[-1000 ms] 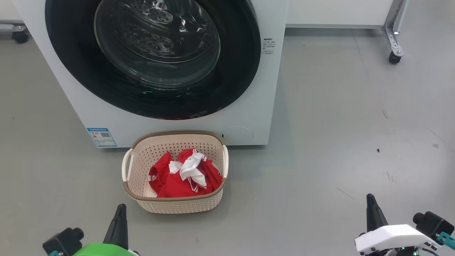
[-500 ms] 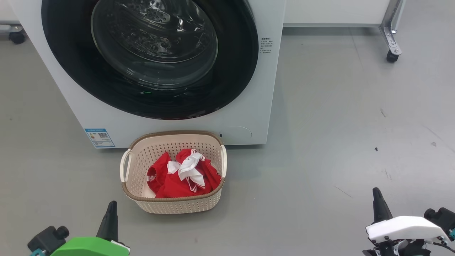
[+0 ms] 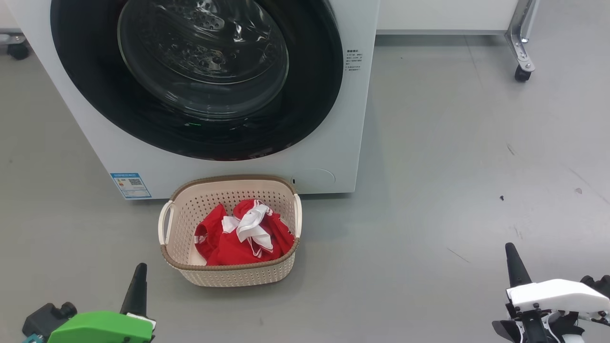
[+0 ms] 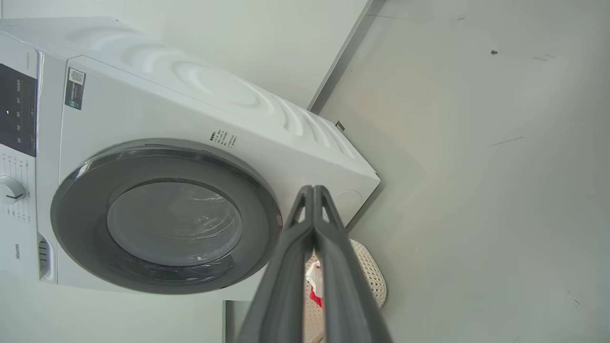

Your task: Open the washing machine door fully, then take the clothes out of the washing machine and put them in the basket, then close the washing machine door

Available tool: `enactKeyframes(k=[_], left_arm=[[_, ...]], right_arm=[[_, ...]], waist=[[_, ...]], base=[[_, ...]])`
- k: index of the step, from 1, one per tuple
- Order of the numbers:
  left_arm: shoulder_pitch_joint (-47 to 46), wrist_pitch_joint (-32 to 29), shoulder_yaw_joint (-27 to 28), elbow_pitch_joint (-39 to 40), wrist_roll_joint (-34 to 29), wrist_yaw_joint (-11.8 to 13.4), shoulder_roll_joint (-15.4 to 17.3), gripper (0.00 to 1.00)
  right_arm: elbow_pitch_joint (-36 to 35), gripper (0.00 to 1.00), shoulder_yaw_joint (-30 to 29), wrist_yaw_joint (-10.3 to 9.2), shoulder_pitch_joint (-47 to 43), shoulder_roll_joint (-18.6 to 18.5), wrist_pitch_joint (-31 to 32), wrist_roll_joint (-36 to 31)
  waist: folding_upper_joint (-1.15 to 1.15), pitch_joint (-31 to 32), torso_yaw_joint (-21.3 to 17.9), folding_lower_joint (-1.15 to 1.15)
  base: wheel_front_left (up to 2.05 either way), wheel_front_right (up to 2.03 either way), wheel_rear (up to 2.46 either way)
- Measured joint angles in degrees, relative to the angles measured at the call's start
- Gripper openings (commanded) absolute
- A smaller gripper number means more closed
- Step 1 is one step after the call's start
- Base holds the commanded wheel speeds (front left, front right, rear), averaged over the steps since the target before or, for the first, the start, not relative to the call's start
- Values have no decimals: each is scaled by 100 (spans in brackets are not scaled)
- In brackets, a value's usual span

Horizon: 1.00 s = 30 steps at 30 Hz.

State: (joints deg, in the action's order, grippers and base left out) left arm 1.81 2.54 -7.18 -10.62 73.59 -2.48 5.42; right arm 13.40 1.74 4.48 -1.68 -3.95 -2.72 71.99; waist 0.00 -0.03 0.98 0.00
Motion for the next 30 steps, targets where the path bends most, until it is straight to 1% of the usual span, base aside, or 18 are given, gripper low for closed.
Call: enactKeyframes(k=[18,20,26,30], left_arm=[[-225,-254,357,-201,1299,-238,2,0],[-243,-258,391,-223,1466,-246,2,0],[-328,-374,523,-312,1891,-341,2,0],[-365,-434,594,-357,2196,-394,2,0]], right_arm=[[88,0,-267,103,249,-66,301,1390],[93,0,-293,143,276,-67,323,1544],[123,0,-372,153,367,-93,430,2013],[143,0,-441,199,412,-119,486,2317]], waist=[[0,-11,-60,0],[0,-12,-66,0],[0,-16,-86,0],[0,-18,-99,0]], base=[[0,0,0],[0,0,0],[0,0,0],[0,0,0]])
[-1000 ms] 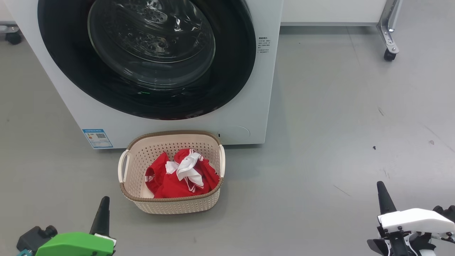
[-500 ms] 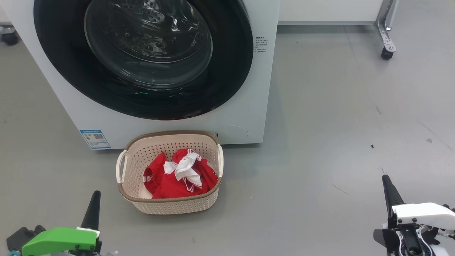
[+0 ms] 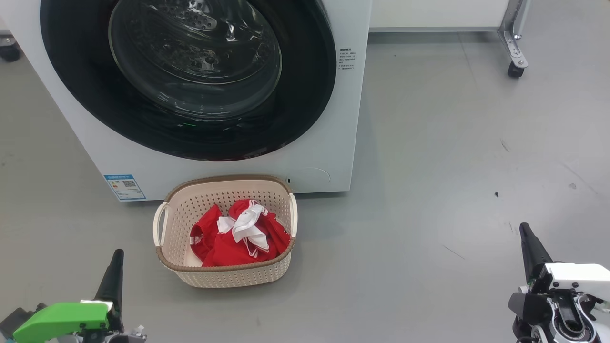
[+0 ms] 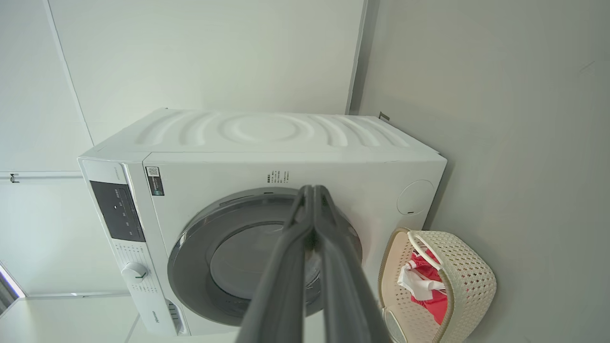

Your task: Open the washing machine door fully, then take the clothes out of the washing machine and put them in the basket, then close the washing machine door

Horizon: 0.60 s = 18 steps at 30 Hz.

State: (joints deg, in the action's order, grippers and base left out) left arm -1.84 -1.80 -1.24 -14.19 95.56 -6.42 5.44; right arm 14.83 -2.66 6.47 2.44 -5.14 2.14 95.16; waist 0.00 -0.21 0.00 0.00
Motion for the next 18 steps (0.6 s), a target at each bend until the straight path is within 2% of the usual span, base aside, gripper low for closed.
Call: enactKeyframes(k=[18], left_arm=[[-56,-15,37,-55,33,-5,0,0]], right_arm=[[46,0,-16,2,57,-10,18,57]], waist=[[0,3,0,0]], base=[[0,0,0]])
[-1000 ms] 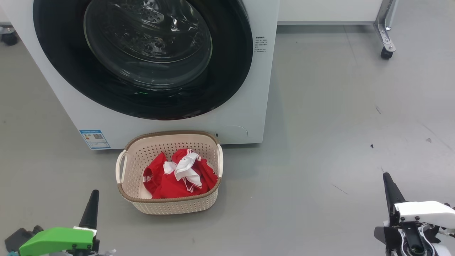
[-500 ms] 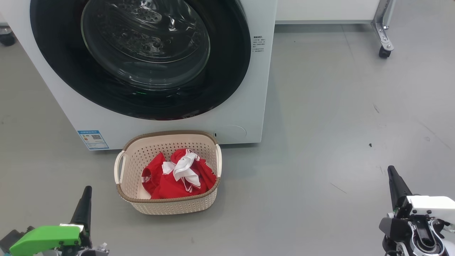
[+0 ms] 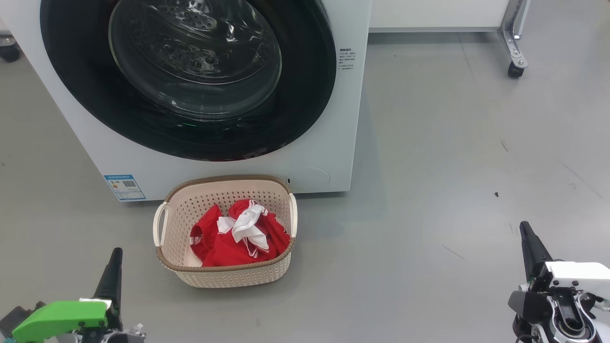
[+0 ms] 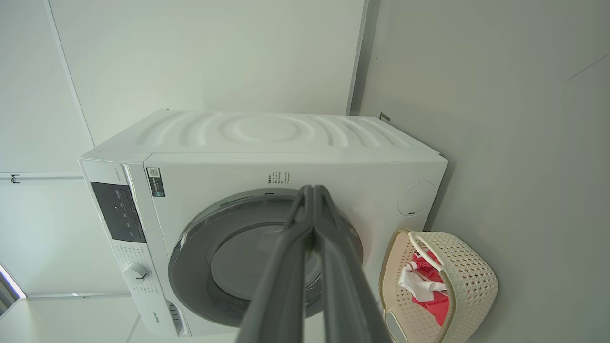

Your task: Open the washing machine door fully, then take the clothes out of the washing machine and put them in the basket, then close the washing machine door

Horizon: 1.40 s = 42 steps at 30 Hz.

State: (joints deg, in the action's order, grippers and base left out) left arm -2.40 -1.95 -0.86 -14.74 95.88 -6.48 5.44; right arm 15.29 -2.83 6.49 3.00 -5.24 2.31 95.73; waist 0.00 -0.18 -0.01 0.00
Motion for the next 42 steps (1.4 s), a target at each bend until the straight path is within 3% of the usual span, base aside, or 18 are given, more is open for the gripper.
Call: enactKeyframes(k=[42], left_arm=[[-15,-26,34,-93,0,-41,-4,0]], right_arm=[[55,0,-29,18,9,1,18,-1]], waist=[[0,3,1,0]], base=[[0,0,0]])
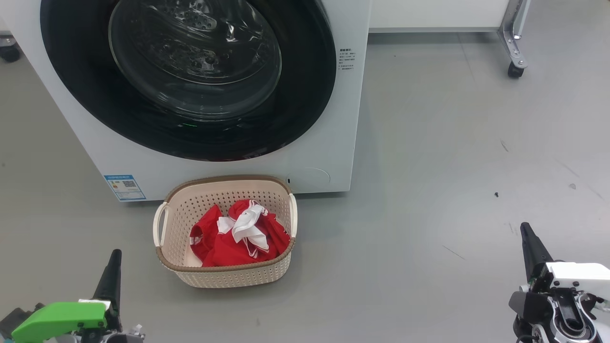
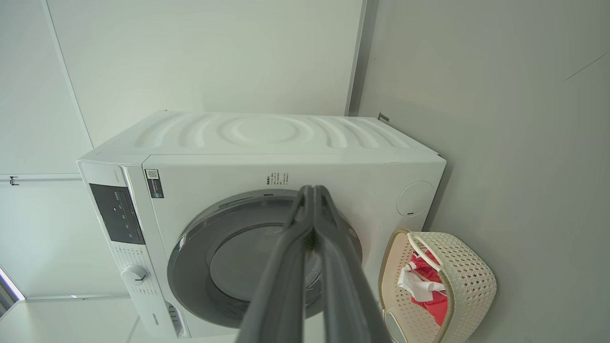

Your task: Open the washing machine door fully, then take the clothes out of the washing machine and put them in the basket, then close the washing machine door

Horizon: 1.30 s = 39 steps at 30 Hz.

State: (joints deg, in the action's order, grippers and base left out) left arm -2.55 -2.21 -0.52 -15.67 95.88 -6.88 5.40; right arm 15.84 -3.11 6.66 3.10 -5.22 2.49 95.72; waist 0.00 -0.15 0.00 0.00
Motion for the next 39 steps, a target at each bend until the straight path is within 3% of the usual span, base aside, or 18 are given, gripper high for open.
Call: enactKeyframes(k=[39], left_arm=[[-15,-24,20,-23,0,-1,-7,0]], right_arm=[[24,0,-19,31,3,3,32,-1]], waist=[[0,1,0,0]], base=[[0,0,0]])
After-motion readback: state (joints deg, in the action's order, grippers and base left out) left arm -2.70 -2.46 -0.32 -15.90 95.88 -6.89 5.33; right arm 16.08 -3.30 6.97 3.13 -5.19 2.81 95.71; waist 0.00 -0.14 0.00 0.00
